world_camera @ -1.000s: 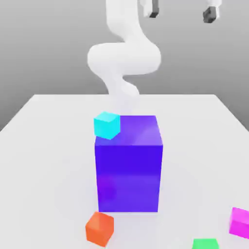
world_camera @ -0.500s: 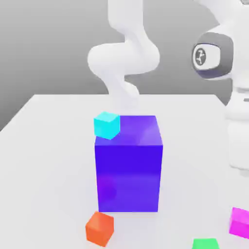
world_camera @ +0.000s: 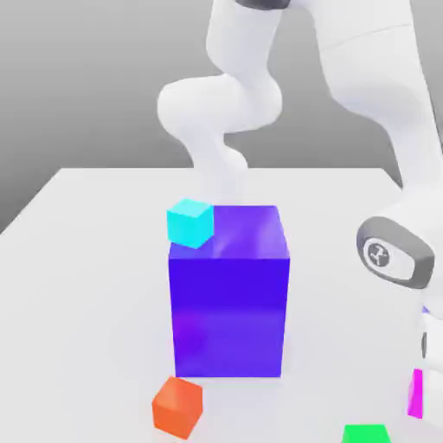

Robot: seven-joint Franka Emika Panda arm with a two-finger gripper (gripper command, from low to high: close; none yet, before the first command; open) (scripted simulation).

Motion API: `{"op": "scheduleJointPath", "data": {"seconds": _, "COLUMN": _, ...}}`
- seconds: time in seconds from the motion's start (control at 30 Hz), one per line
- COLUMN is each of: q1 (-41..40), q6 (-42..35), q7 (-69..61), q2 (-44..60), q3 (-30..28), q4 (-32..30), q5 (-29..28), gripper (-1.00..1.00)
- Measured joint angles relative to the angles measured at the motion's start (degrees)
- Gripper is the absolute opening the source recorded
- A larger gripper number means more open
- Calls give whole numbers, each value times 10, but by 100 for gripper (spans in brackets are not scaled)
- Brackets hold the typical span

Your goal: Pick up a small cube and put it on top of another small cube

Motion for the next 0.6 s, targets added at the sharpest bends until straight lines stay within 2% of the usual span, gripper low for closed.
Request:
{"op": "scheduleJointPath", "data": {"seconds": 0.07, "q1": -1, "q6": -2, "q7": 0, "q2": -2, "q3": 1, "q4": -1, "q5": 0, "gripper": -100}}
{"op": "scheduleJointPath", "data": {"seconds": 0.2, "q1": -15, "q6": -56, "q7": -20, "q2": -73, "q3": 20, "q4": -17, "q5": 26, "gripper": -100}}
{"op": "scheduleJointPath", "data": {"seconds": 0.37, "q1": -99, "q6": -139, "q7": -76, "q2": -111, "q3": -16, "q4": 32, "q5": 75, "gripper": -100}}
{"op": "scheduleJointPath", "data": {"seconds": 0.47, "q1": -107, "q6": -106, "q7": -79, "q2": -66, "q3": -29, "q4": 44, "q5": 74, "gripper": -100}}
{"op": "scheduleJointPath", "data": {"seconds": 0.5, "q1": -107, "q6": -91, "q7": -77, "q2": -50, "q3": -31, "q4": 45, "q5": 72, "gripper": 100}}
{"op": "scheduleJointPath", "data": {"seconds": 0.6, "q1": -107, "q6": -91, "q7": -77, "q2": -50, "q3": -31, "q4": 45, "q5": 72, "gripper": 100}}
